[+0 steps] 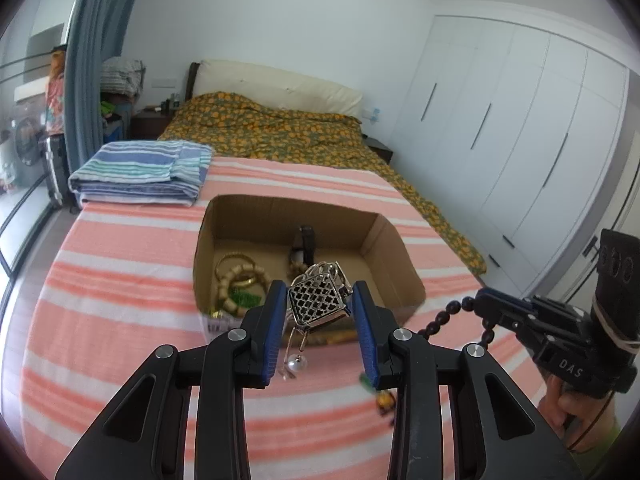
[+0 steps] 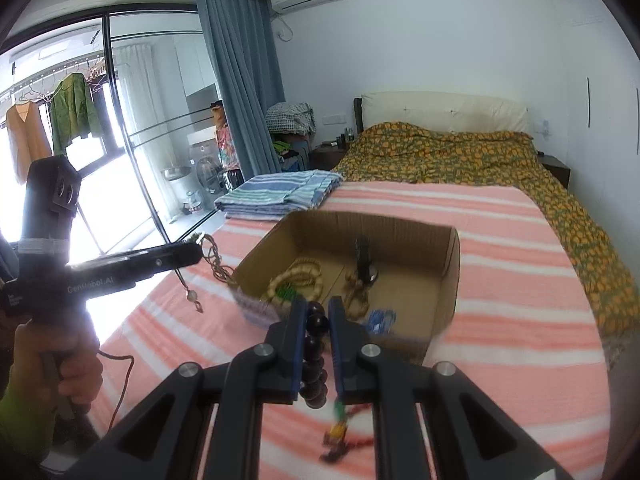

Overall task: Organize jewelry
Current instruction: 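Carry the keychain and black bead bracelet into the box and open both tools, then withdraw both tools and move over the red bracelet and jade pendant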

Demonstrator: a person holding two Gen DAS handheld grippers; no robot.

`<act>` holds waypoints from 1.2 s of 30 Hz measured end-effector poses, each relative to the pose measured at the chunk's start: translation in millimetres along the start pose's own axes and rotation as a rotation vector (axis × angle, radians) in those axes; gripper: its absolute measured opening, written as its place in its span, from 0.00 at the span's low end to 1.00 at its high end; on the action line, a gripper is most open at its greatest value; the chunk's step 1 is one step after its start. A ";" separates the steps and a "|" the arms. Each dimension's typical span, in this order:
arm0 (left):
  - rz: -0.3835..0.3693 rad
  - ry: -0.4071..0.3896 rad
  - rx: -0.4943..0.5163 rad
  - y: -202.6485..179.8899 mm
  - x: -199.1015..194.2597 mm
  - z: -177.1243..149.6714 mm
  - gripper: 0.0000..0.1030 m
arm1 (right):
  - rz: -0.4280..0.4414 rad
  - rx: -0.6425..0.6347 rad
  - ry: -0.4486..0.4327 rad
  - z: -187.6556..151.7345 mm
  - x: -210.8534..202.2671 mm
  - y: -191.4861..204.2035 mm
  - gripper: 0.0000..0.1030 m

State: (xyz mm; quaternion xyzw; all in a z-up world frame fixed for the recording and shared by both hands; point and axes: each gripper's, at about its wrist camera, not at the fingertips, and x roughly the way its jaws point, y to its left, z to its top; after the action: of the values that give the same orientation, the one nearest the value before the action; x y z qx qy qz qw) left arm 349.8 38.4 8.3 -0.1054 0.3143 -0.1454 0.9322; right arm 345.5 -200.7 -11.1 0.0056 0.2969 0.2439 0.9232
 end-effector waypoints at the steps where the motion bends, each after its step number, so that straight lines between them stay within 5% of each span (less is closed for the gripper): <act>1: -0.002 0.008 -0.007 2.5 9.4 5.2 0.32 | 0.001 0.002 0.004 5.3 8.9 -5.0 0.12; 11: 0.035 0.097 -0.009 19.2 110.1 29.3 0.32 | -0.002 0.018 0.074 31.2 108.2 -56.2 0.12; 16: 0.141 0.106 0.033 19.0 140.4 27.4 0.42 | -0.109 0.004 0.111 33.8 135.7 -73.2 0.14; 18: 0.161 0.100 0.022 20.6 141.1 25.5 0.62 | -0.106 0.022 0.085 33.7 126.9 -75.1 0.20; 21: 0.163 0.063 0.013 20.3 124.3 19.9 0.73 | -0.125 0.027 0.025 27.3 94.8 -75.8 0.57; 27: 0.185 0.031 0.003 13.6 73.6 -0.7 0.82 | -0.202 0.011 -0.002 -9.3 23.3 -64.2 0.58; 36: 0.130 0.112 0.022 -29.0 22.8 -94.6 0.87 | -0.332 0.103 0.071 -144.3 -51.5 -41.2 0.58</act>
State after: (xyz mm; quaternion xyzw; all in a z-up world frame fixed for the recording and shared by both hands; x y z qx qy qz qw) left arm 302.8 -6.3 -69.8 -0.0664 0.3704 -0.0934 0.9218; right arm 248.1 -279.7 -108.2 -0.0046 0.3385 0.0727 0.9382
